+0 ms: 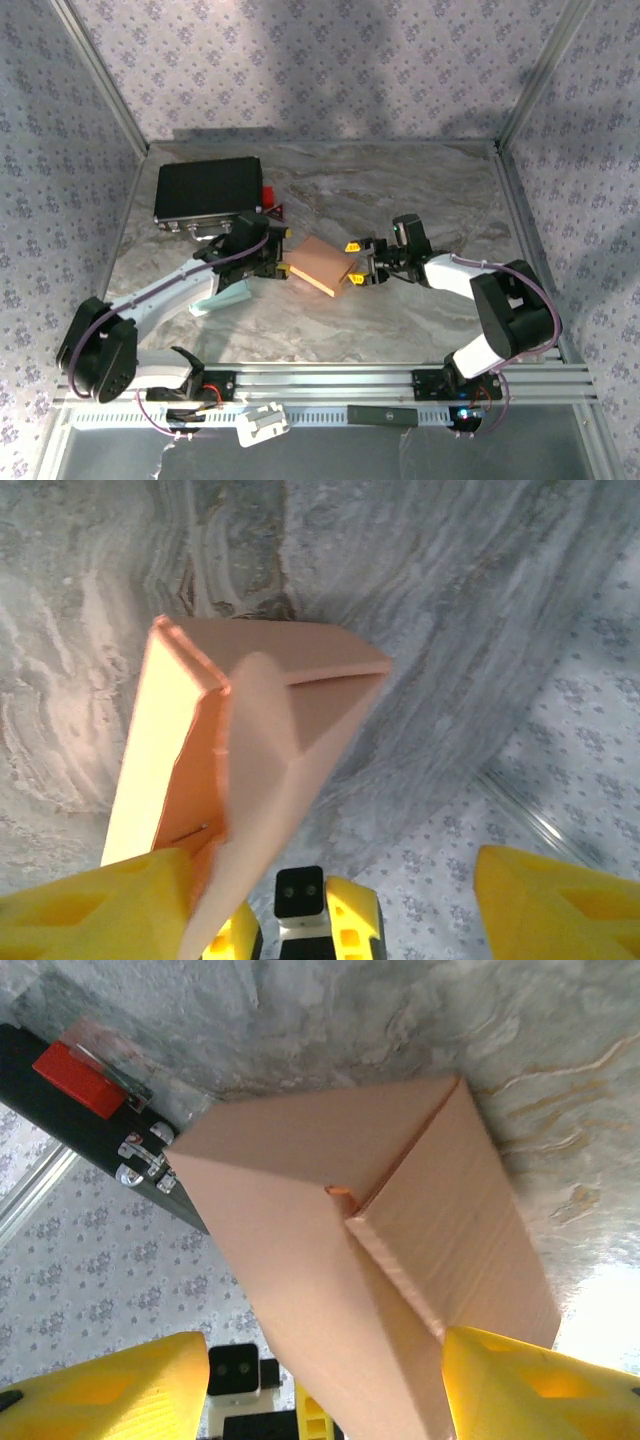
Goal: Fold the paper box
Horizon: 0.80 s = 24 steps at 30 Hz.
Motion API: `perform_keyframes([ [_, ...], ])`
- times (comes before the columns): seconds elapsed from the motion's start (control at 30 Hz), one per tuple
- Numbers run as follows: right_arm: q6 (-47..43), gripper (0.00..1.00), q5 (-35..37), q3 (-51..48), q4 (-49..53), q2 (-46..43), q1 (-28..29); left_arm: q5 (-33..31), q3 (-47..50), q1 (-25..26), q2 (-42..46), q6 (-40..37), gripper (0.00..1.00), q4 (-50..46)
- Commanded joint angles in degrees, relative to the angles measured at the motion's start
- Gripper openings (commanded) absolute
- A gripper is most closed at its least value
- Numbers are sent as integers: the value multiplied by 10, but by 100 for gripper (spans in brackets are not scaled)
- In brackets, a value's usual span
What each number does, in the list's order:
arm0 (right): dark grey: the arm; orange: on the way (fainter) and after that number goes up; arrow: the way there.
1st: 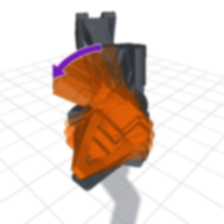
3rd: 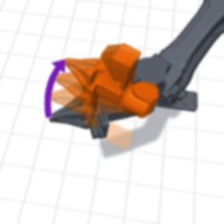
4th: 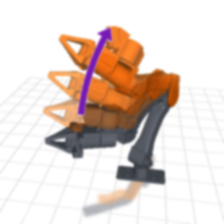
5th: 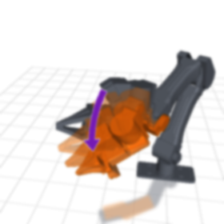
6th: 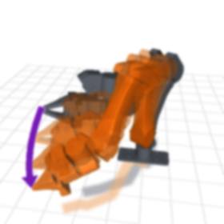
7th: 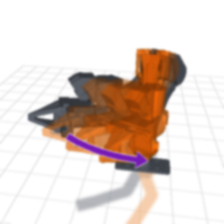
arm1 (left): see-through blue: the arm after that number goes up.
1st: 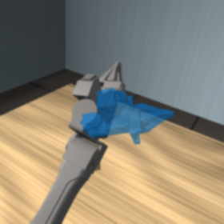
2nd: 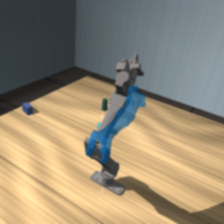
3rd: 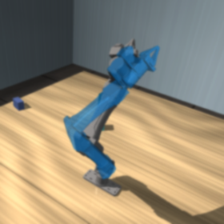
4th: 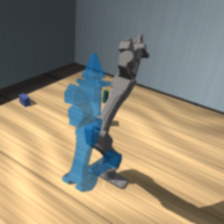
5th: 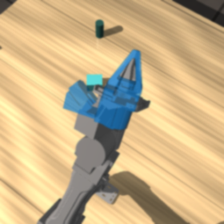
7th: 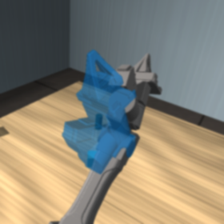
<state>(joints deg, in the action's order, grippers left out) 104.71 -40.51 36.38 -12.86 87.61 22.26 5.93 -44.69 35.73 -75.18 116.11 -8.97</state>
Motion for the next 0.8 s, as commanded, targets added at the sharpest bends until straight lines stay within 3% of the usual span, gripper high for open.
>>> perform_keyframes([
  [0.0, -45, 64, 25, 15, 67, -31, -16, 20, -4, 1, 0, -21, 67, -12],
  [0.1, -149, 65, 48, 14, 178, -92, -41, 1, 15, 3, 57, -60, 69, -86],
  [0.3, -170, 69, 122, -102, 44, -200, -6, -64, 108, 1, 174, -137, 80, -108],
  [0.4, -170, 69, 146, -120, 6, -207, 28, -33, 115, 0, 150, -193, 77, 1],
  [0.57, -160, 71, 150, -114, 2, -177, 61, -4, 16, 17, 66, -295, 78, -31],
  [0.7, -147, 72, 159, -122, -43, -152, 76, -10, 16, 28, 19, -315, 79, -14],
  [0.77, -137, 72, 150, -121, -67, -130, 79, -9, 30, 27, -3, -317, 72, 7],
])
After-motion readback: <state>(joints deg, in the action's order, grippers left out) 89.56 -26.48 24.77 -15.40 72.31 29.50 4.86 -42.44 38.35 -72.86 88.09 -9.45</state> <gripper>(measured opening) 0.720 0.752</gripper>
